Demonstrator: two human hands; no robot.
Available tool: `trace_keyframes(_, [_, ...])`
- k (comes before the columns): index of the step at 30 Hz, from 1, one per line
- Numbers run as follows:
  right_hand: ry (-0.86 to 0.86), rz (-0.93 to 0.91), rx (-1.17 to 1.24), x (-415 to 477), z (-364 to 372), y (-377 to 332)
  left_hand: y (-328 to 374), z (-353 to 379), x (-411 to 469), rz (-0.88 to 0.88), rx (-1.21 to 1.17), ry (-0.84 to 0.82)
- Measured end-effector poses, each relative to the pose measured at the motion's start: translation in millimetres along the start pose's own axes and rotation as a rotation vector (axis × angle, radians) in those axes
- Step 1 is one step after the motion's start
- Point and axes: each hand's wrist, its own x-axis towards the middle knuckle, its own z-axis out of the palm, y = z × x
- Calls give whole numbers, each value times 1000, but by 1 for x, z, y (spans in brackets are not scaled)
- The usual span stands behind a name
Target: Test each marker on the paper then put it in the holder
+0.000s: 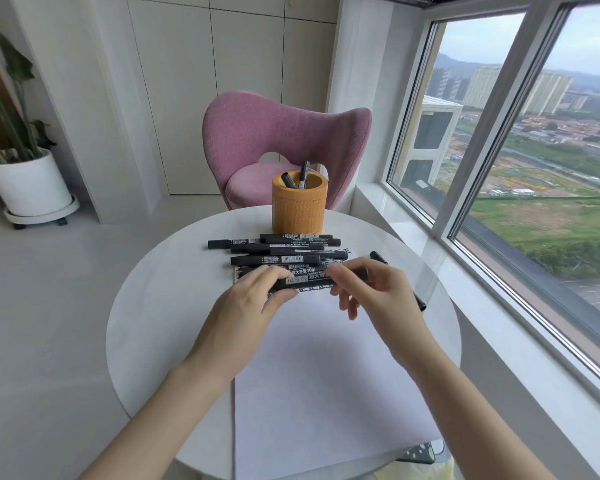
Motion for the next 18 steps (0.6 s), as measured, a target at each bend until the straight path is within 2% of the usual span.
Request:
trace_keyframes(2, [-12, 23, 71, 1, 4, -2, 3, 2, -1, -31, -58, -37])
trace_keyframes(7, [-126, 25, 67, 7, 23, 3, 5, 4, -4, -114, -126, -151])
trace_keyframes(12, [-187, 34, 132, 9, 34, 11, 0, 2, -8, -154, -123, -145])
trace_keyframes(18, [-220, 55, 176, 11, 37, 15, -4, -2, -7, -207, -375, -193])
